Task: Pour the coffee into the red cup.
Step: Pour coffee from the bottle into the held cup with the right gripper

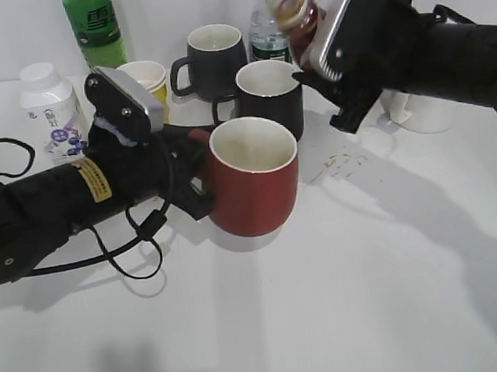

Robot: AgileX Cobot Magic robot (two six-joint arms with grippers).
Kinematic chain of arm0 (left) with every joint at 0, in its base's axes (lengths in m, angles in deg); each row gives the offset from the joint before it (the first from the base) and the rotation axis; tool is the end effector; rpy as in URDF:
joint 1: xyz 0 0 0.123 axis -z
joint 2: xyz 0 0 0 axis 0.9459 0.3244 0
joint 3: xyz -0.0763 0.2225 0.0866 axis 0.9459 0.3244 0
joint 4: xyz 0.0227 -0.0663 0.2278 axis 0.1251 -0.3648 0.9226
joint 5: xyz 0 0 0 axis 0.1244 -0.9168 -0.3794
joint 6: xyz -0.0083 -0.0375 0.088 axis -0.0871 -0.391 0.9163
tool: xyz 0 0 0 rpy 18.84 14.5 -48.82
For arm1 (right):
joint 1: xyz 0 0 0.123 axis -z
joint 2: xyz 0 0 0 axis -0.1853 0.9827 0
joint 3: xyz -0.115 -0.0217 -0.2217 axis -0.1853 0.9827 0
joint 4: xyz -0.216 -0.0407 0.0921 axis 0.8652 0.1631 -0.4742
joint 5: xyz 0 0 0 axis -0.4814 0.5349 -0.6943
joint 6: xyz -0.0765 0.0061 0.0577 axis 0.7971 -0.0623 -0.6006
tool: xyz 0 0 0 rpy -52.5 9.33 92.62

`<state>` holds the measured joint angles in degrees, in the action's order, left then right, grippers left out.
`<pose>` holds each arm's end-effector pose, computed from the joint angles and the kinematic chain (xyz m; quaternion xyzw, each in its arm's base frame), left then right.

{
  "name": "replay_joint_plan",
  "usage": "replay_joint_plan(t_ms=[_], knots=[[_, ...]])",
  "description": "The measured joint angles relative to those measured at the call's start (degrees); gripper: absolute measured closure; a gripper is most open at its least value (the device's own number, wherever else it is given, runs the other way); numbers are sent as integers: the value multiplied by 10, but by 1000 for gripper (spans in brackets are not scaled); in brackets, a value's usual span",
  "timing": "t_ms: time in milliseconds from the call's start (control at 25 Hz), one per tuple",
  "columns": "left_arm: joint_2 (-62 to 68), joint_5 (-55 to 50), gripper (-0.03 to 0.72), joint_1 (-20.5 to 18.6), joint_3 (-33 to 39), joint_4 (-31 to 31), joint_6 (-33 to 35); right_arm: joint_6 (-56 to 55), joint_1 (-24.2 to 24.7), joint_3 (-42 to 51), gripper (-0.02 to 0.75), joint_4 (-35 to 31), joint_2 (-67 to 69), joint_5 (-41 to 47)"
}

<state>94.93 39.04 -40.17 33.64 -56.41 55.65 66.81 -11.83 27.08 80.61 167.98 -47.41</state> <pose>0.2681 -0.1949 0.1335 0.3799 0.6762 -0.2149 0.5936 0.3108 0.1551 0.1947 -0.5278 0.5857 -0.0467 0.6134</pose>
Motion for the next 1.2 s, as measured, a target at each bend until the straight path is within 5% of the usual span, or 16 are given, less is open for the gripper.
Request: replay_joint_plan(t_ms=[1200], knots=[[0,-2,619,1,-27,75,-29,337,0,0,227,29,0,9]])
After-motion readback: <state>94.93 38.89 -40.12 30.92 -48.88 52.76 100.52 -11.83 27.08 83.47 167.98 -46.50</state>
